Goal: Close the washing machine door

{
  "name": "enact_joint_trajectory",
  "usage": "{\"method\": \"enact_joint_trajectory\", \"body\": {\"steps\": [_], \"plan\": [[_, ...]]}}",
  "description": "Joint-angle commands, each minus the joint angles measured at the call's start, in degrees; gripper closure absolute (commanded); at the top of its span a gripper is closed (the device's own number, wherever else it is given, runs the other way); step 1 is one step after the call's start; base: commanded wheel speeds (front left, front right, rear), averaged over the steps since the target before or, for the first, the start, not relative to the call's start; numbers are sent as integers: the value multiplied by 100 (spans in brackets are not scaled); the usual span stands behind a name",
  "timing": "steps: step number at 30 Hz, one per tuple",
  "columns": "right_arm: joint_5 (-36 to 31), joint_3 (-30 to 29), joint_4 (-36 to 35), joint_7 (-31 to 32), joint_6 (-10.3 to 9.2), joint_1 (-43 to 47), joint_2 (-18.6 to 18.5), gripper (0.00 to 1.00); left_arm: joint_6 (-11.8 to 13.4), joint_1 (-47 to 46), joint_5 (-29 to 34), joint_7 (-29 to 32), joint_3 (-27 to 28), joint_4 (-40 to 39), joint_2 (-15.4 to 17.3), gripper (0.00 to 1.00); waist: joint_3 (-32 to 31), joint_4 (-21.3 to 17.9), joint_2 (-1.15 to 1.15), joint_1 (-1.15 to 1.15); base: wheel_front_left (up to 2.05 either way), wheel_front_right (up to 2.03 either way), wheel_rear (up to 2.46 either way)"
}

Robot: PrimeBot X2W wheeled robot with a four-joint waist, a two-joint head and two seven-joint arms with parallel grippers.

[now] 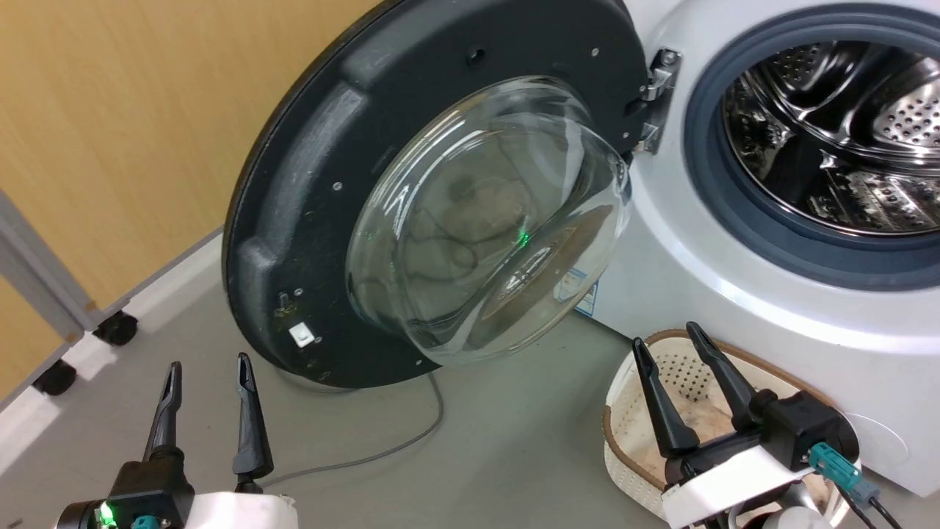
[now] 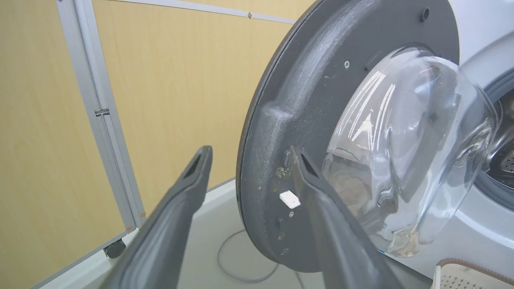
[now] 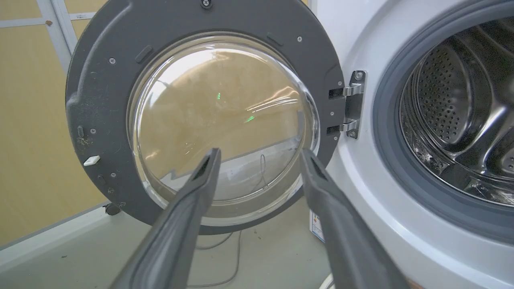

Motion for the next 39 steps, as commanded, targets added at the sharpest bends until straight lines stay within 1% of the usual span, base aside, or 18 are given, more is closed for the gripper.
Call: {"method": "enact_joint_trajectory", "body": {"steps": [1, 12, 13, 14, 15, 21, 25, 27, 30, 32, 35, 37, 39], "plan": [[65, 24, 22, -46, 3, -89, -33, 0, 32, 71, -28, -47, 22, -16, 3, 0, 4, 27, 0, 0, 0, 0, 0], [123, 73, 49, -177, 3, -61, -37, 0, 51, 100, -86, -178, 27, 1, 0, 0, 34, 311, 0, 0, 0, 0, 0], [127, 79, 52, -189, 3, -59, -38, 0, 37, 108, -103, -190, 20, 20, 0, 26, 34, 335, 0, 0, 0, 0, 0], [131, 86, 54, -201, 3, -57, -38, 0, 5, 124, -155, -202, 10, 73, 0, 82, 36, 359, 0, 0, 0, 0, 0], [134, 90, 54, -213, 3, -54, -39, 0, -30, 132, -208, -214, -1, 126, 0, 100, 39, 385, 0, 0, 0, 0, 0], [108, 55, 19, -223, 3, 5, -34, 0, -101, 95, -232, -224, 0, 198, -1, 100, 48, 408, 0, 0, 0, 0, 0], [64, 19, -40, -223, 3, 40, -27, 0, -231, -47, -417, -224, 121, 208, 28, 100, 109, 400, 0, 0, 0, 0, 0], [27, -37, -83, -223, 3, 76, -31, 0, -330, -184, -551, -224, 241, 240, 110, 100, 144, 392, 0, 0, 0, 0, 0], [-42, -168, -179, -222, 3, 163, -29, 0, -516, -517, -811, -201, 471, 365, 354, 100, 219, 381, 0, 0, 0, 0, 0], [-93, -256, -266, -214, 3, 232, -28, 0, -667, -848, -1064, -101, 659, 500, 563, 100, 278, 376, 0, 0, 0, 0, 0], [-161, -357, -418, -172, 3, 329, -24, 0, -884, -1468, -1729, 280, 1003, 864, 805, 100, 386, 330, 0, 0, 0, 0, 0], [-201, -370, -508, -126, 3, 334, -21, 0, -964, -1899, -2304, 615, 1286, 1167, 922, 100, 479, 236, 0, 0, 0, 0, 0], [-232, -381, -577, -90, 3, 324, -20, 0, -992, -2314, -2764, 945, 1531, 1508, 1074, 100, 564, 153, 0, 0, 0, 0, 0]]}}
